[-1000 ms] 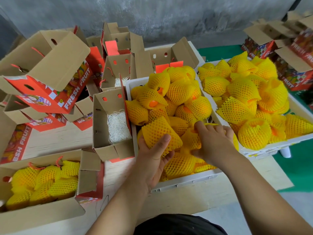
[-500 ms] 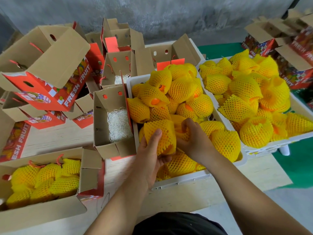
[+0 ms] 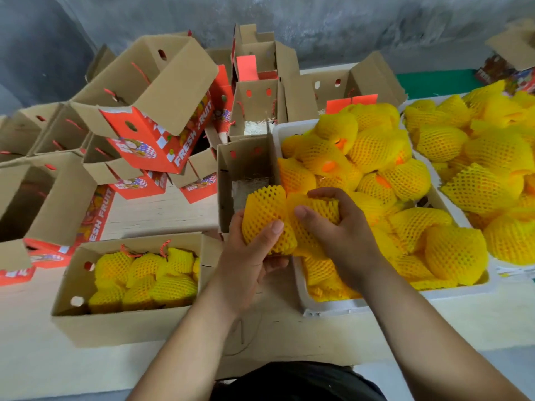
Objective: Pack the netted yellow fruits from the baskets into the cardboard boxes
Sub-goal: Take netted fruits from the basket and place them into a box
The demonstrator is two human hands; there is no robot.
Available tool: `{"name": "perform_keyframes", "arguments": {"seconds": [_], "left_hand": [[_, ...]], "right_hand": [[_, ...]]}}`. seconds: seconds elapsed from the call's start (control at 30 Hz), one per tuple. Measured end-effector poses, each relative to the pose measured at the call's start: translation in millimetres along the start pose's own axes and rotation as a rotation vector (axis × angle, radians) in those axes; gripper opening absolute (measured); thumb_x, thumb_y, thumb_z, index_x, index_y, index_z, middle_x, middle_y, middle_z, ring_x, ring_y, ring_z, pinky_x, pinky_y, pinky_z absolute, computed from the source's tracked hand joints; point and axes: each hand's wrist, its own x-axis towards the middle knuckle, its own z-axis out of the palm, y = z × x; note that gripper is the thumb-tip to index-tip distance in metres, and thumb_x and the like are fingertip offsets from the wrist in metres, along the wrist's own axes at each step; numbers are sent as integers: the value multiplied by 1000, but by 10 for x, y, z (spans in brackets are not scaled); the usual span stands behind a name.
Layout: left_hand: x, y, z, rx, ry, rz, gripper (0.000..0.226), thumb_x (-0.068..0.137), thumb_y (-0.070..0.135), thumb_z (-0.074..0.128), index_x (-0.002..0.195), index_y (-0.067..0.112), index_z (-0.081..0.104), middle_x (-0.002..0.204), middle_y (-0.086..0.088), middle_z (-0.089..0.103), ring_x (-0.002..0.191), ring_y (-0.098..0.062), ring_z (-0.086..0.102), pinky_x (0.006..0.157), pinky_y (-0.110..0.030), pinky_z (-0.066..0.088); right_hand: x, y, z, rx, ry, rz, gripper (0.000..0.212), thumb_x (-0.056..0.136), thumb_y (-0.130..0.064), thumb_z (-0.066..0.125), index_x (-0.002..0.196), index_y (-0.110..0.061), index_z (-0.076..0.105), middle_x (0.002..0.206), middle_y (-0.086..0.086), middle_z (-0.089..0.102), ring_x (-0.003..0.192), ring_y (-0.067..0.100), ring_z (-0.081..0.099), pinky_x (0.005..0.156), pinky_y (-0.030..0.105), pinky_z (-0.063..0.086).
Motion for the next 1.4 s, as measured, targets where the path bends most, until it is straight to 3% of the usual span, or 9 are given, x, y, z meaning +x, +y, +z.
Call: {"name": "perform_keyframes", "arguments": {"seconds": [0.17, 0.37, 0.53, 0.6, 0.67, 0.8, 0.9, 1.03, 1.4], "left_hand": [[-127, 261, -888, 17, 82, 75, 65, 77, 47, 81, 134, 29, 55, 116, -6, 71, 94, -25, 70, 66, -38, 58], [-369, 641, -2403, -234, 22, -121, 38, 96, 37, 61, 133, 28, 64, 125, -13, 70, 102, -32, 73, 76, -47, 61], [-294, 870, -3234, 64, 156, -87, 30, 102, 25, 62, 131, 27, 57, 122, -4, 72, 102, -25, 74, 74, -44, 63], [-289, 925, -3390, 177, 184, -110, 30, 98, 36, 68, 126, 32, 58, 113, 2, 75, 90, -25, 78, 65, -37, 62], [-298, 949, -3495, 383, 213, -104, 34, 91, 49, 73, 118, 37, 55, 113, 0, 73, 86, -25, 77, 61, -36, 61], [-253, 791, -3640, 1559, 157, 117, 65, 80, 74, 62, 128, 33, 47, 125, 2, 62, 111, -27, 62, 86, -42, 50], [-203, 568, -3560, 1925, 72, 199, 78, 82, 88, 39, 135, 32, 48, 126, 1, 56, 119, -28, 44, 93, -43, 30], [-113, 434, -3569, 1883, 7, 61, 85, 82, 90, 34, 144, 32, 36, 127, -2, 38, 119, -28, 32, 96, -43, 22], [-141, 560, -3588, 1696, -130, 76, 74, 78, 67, 61, 139, 40, 29, 119, 4, 33, 117, -23, 35, 100, -40, 28]], "right_hand": [[-127, 34, 885, 532, -202, 330, 45, 74, -19, 61, 118, -25, 63, 110, 14, 64, 96, 33, 63, 69, 44, 56], [-297, 93, 2225, 450, -170, 347, 51, 84, -11, 76, 131, -15, 58, 117, 21, 71, 107, 38, 70, 94, 49, 58], [-343, 202, 3172, 418, -118, 423, 13, 96, -16, 68, 107, -9, 71, 90, 12, 77, 70, 17, 73, 54, 26, 56], [-357, 246, 3359, 371, -39, 413, 21, 95, -23, 72, 111, -9, 70, 84, 5, 77, 69, 13, 73, 52, 24, 54], [-380, 315, 3448, 258, 74, 381, 31, 91, -30, 77, 115, -12, 69, 92, 3, 79, 81, 15, 76, 60, 26, 58], [-464, 524, 3436, -103, 220, 273, 34, 86, -38, 81, 112, -20, 68, 92, -13, 76, 87, 6, 74, 69, 21, 56], [-508, 682, 3432, -307, 152, 284, 41, 85, -44, 80, 116, -25, 61, 106, -6, 73, 99, 12, 69, 83, 29, 54], [-527, 798, 3467, -677, -122, 332, 48, 98, -40, 53, 144, -24, 48, 131, 7, 63, 121, 26, 58, 91, 31, 43], [-352, 739, 3451, -1347, -355, 348, 83, 90, -67, 58, 149, -21, 22, 151, 5, 41, 138, 35, 35, 112, 49, 31]]}}
